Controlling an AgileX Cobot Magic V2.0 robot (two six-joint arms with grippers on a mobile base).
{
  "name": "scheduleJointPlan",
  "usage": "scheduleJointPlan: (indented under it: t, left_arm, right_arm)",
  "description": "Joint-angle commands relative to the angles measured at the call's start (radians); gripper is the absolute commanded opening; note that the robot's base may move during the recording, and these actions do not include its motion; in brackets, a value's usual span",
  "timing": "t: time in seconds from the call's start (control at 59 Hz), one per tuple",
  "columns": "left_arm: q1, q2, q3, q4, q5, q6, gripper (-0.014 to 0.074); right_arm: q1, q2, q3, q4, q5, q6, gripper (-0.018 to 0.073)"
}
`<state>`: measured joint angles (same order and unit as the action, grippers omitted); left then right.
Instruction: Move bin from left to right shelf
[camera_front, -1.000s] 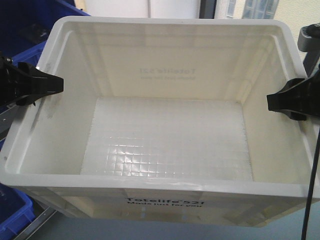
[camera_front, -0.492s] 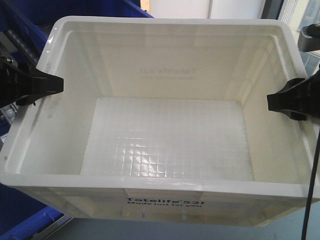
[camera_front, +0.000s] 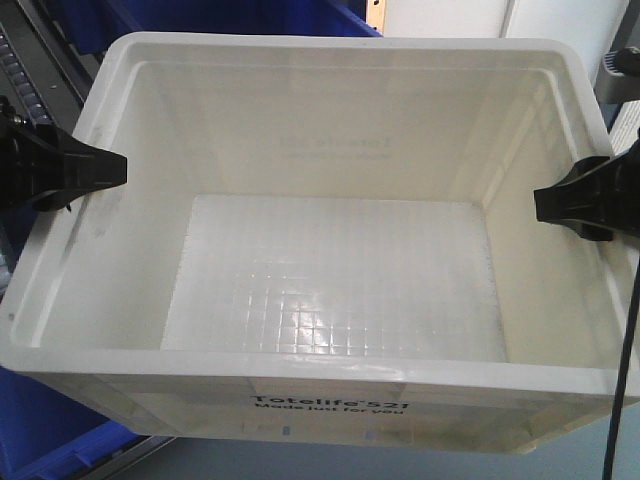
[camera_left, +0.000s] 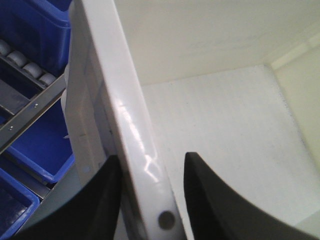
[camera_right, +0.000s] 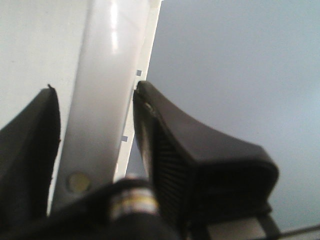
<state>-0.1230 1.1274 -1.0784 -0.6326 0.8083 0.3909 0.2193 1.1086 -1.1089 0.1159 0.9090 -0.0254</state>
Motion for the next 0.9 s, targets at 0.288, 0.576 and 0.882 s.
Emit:
scheduleJointPlan:
  t: [0.288, 0.576, 0.882]
  left_arm:
    - [-0.018, -0.040, -0.040, -0.125, -0.022, 0.050, -0.0006]
    - [-0.018, -0.040, -0.040, -0.125, -0.022, 0.050, -0.0006]
    - [-0.018, -0.040, -0.040, -0.125, -0.022, 0.050, -0.0006]
  right_arm:
    - [0.000, -0.021, -0.046, 0.029, -0.130, 0.003, -0.0005]
    - [0.000, -0.021, -0.046, 0.029, -0.130, 0.003, -0.0005]
    - [0.000, -0.021, -0.046, 0.029, -0.130, 0.003, -0.0005]
